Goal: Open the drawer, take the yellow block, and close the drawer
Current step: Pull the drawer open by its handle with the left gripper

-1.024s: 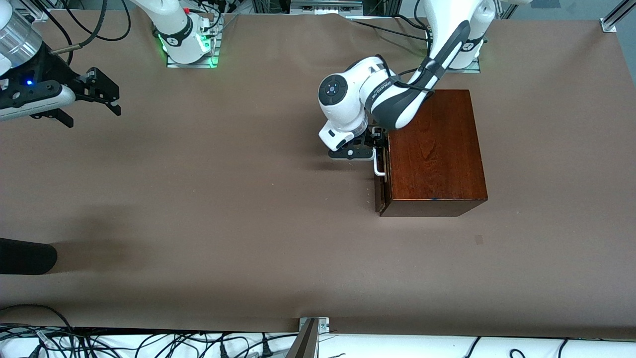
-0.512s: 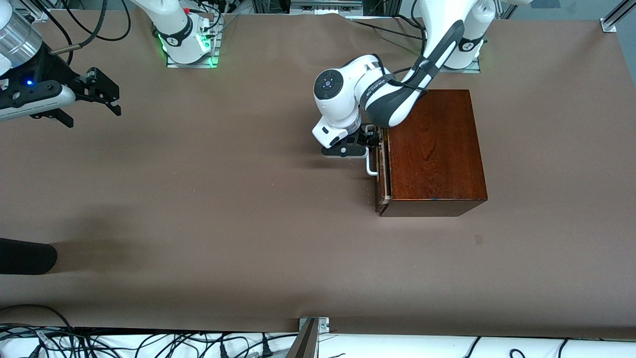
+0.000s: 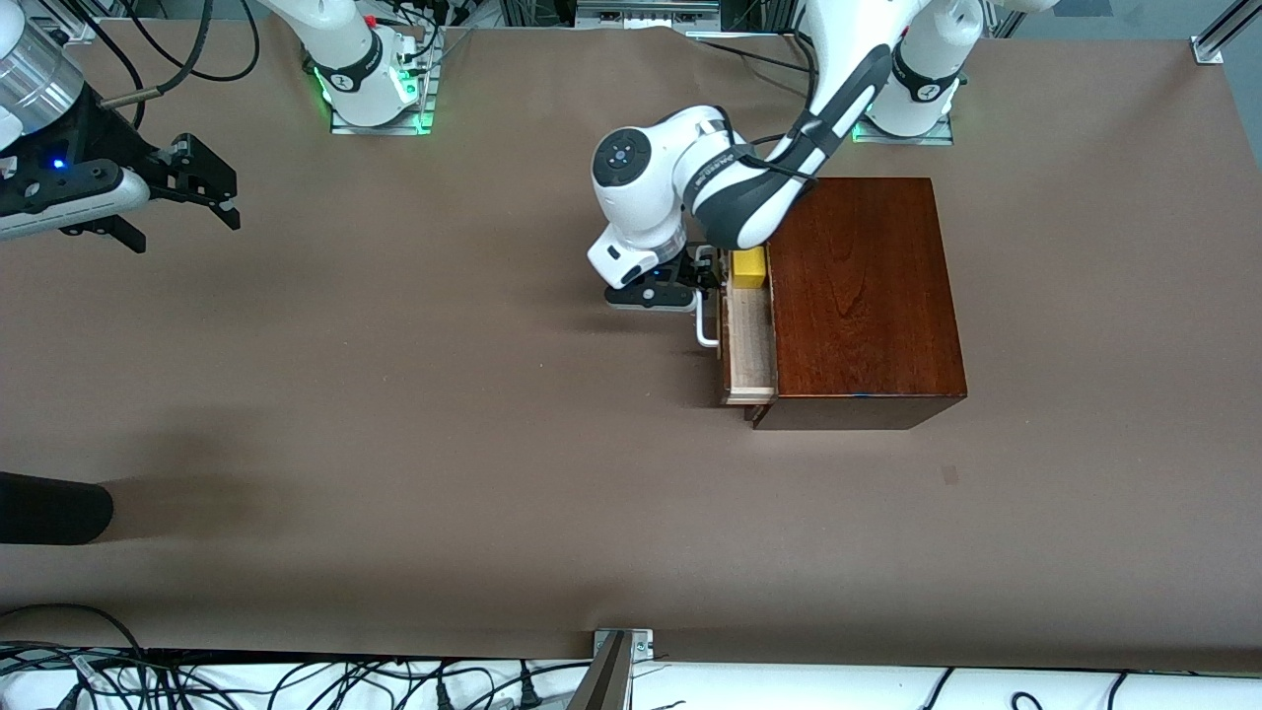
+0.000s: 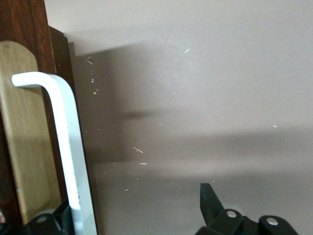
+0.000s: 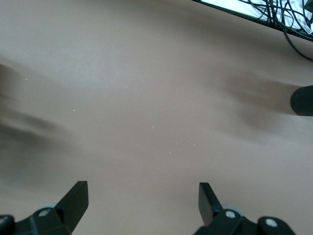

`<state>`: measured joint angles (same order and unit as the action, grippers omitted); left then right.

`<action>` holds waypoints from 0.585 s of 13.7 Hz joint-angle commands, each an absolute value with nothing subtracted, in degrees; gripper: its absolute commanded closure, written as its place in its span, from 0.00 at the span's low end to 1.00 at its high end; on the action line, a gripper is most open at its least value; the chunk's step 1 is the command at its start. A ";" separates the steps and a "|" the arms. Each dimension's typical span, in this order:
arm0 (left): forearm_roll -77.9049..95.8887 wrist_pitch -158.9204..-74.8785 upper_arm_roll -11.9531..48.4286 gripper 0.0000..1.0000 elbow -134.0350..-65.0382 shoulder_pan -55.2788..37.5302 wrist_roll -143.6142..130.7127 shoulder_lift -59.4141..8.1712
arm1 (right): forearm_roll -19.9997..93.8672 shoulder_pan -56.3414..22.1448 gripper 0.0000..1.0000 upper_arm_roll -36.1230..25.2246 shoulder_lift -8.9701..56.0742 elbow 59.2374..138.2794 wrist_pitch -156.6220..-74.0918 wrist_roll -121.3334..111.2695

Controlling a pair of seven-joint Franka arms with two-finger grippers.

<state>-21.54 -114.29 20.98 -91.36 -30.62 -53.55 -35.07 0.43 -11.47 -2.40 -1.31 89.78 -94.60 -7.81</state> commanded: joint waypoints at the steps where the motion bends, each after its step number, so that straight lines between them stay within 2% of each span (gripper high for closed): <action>1: -20.23 -116.37 21.80 0.00 -86.84 -32.34 -53.79 -37.88 | 0.97 -11.07 0.00 -2.20 -1.32 89.30 -94.57 -8.09; 4: -20.13 -115.58 21.71 0.00 -84.30 -32.43 -53.26 -37.71 | 0.97 -11.07 0.00 -2.20 -1.32 89.30 -94.57 -8.09; 8: -20.92 -107.16 21.62 0.00 -83.85 -32.52 -53.00 -37.00 | 0.97 -11.07 0.00 -2.20 -1.32 89.30 -94.57 -8.09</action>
<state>-21.22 -110.92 21.44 -86.43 -32.03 -53.90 -35.93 0.43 -11.47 -2.40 -1.31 89.78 -94.60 -7.81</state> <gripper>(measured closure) 0.000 0.000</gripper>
